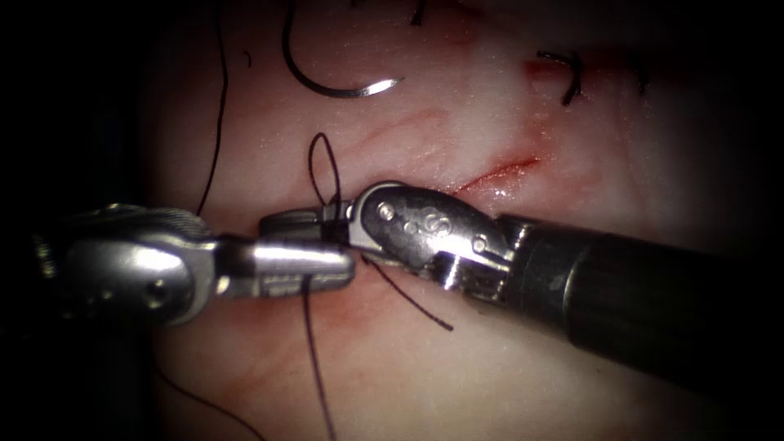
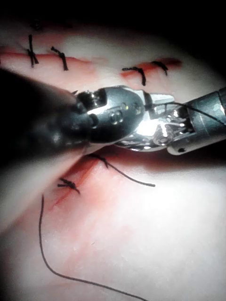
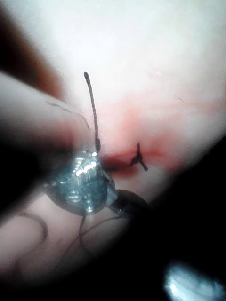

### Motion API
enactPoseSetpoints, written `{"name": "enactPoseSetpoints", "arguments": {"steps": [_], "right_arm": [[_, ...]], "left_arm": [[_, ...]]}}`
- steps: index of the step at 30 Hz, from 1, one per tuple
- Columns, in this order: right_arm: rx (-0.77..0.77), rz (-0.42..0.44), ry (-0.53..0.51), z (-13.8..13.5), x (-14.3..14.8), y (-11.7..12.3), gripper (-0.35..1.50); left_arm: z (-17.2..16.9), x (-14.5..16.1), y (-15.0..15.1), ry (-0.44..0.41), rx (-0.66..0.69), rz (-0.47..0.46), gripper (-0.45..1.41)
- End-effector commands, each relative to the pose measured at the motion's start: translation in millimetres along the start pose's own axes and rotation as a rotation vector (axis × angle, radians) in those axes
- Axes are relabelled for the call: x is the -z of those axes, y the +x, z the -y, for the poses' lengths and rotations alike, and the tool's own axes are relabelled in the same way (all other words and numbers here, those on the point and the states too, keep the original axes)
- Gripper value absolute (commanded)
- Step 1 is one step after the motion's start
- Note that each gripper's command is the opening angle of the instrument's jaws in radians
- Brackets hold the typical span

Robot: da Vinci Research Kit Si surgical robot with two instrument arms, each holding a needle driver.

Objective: Wound Closure
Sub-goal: With the left hand, loop the suture a single time clockwise around the right hand.

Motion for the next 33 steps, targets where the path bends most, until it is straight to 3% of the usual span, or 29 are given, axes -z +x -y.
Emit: {"name": "enactPoseSetpoints", "arguments": {"steps": [1,9,11,20,26,33], "right_arm": [[-0.023,-0.036,0.015,-0.8,-1.3,0.3,-0.35],[-0.148,-0.184,0.065,-2.9,-1.1,1.5,-0.35],[-0.256,-0.294,0.118,-3.9,0.1,3.0,-0.35],[-0.355,-0.471,0.268,-3.1,3.9,5.4,-0.35],[-0.380,-0.520,0.314,-2.4,5.5,5.2,-0.35],[-0.391,-0.465,0.346,-1.3,7.9,4.4,-0.35]], "left_arm": [[0.2,-0.8,-0.5,-0.003,0.001,-0.005,-0.35],[-1.6,-2.0,-2.2,-0.004,0.068,-0.042,-0.35],[-2.0,-1.7,-3.4,0.008,0.139,-0.057,-0.35],[-2.4,-1.9,-5.9,0.044,0.257,-0.104,-0.35],[-2.4,-2.5,-7.3,0.039,0.272,-0.139,-0.35],[-1.0,-2.6,-9.9,0.011,0.294,-0.177,-0.35]]}}
